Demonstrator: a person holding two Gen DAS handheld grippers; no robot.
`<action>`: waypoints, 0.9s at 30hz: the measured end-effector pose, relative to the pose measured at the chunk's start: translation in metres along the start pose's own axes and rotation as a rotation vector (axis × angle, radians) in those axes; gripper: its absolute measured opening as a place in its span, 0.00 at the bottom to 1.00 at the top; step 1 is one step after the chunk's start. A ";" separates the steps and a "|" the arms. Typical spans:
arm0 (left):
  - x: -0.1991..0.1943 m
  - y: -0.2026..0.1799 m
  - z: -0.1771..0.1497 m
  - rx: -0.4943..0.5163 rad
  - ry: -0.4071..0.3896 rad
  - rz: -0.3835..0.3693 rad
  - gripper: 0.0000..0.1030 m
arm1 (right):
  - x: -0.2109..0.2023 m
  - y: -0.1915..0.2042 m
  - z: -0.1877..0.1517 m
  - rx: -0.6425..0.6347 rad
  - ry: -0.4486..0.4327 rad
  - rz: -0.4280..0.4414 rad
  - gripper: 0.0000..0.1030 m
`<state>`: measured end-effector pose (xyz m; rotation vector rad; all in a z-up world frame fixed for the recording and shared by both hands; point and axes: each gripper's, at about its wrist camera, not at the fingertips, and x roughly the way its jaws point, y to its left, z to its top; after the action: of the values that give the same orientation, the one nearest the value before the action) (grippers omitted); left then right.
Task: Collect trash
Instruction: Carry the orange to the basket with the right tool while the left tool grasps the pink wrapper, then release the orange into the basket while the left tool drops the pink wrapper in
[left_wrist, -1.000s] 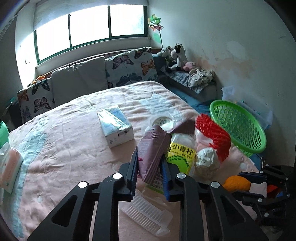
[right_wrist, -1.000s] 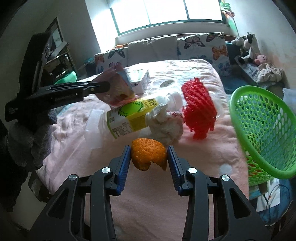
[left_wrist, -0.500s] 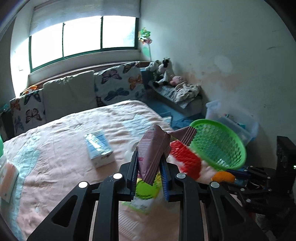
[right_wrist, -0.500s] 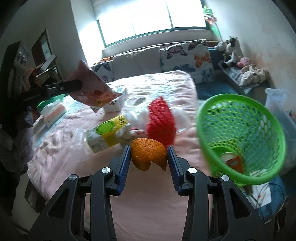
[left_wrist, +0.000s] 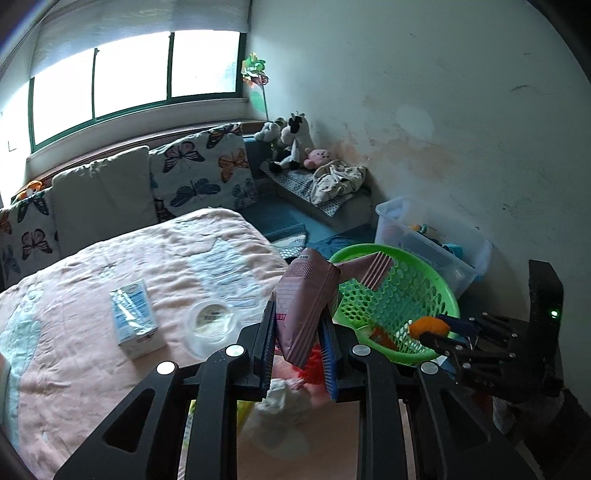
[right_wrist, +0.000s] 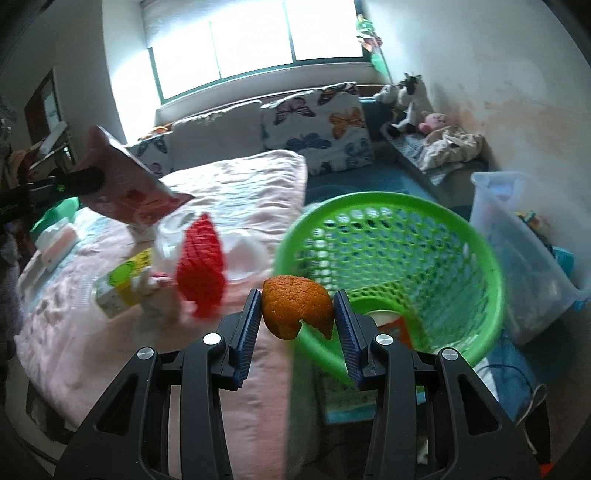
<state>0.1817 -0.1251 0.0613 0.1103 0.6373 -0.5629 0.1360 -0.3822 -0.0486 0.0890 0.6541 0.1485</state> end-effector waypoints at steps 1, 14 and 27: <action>0.002 -0.003 0.001 0.002 0.002 -0.003 0.21 | 0.002 -0.006 0.000 0.003 0.003 -0.012 0.40; 0.035 -0.034 0.017 0.036 0.038 -0.033 0.21 | 0.024 -0.059 0.011 0.077 0.025 -0.071 0.47; 0.075 -0.069 0.025 0.073 0.091 -0.060 0.21 | 0.007 -0.079 0.006 0.102 -0.012 -0.084 0.57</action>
<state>0.2075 -0.2248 0.0419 0.1862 0.7103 -0.6424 0.1537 -0.4586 -0.0586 0.1606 0.6519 0.0335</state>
